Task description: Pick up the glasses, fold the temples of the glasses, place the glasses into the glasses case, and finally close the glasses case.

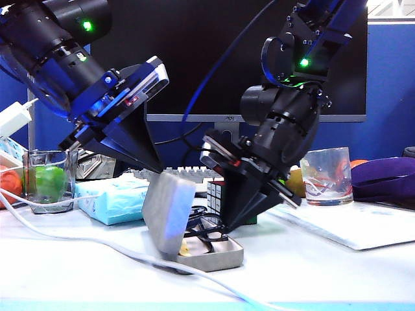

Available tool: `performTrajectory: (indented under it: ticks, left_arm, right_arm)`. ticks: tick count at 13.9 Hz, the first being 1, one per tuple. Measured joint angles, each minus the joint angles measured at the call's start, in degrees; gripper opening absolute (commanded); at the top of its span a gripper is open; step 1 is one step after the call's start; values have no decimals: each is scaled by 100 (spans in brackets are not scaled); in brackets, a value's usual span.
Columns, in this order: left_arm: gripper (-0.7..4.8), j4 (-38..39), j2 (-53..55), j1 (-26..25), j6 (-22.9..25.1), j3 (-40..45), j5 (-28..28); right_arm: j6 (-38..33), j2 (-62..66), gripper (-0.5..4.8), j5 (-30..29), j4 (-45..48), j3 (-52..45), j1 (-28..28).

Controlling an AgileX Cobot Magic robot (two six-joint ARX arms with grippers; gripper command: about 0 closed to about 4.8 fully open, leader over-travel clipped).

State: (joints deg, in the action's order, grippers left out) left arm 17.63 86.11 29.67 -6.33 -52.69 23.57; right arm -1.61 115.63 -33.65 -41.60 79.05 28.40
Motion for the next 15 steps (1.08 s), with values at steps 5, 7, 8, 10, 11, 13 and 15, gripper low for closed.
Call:
performTrajectory:
  ticks: [5, 7, 8, 10, 11, 13, 15]
  left_arm:
    - [-4, -501, 485, 22, -15, -63, 295]
    - [-4, -442, 680, -22, -15, 11, 225]
    - [-4, -481, 675, -9, -15, 9, 175]
    - [-4, -490, 680, -13, -15, 9, 175]
    - [-4, -496, 680, -11, -15, 9, 175]
    - [-4, -638, 697, 11, -15, 11, 175]
    - [-4, -914, 710, 0, -85, 13, 190]
  right_arm:
    - [-2, 22, -6, -35, 20, 0, 0]
    - [0, 22, -6, -50, 17, -2, 2]
    - [0, 22, -5, -44, 15, -2, 0]
    - [0, 22, -6, -42, 15, -2, -4]
    - [2, 22, -6, -42, 15, -2, -2]
    - [4, 22, -5, -39, 11, -2, -4]
    - [26, 20, -6, -20, 2, -2, -4]
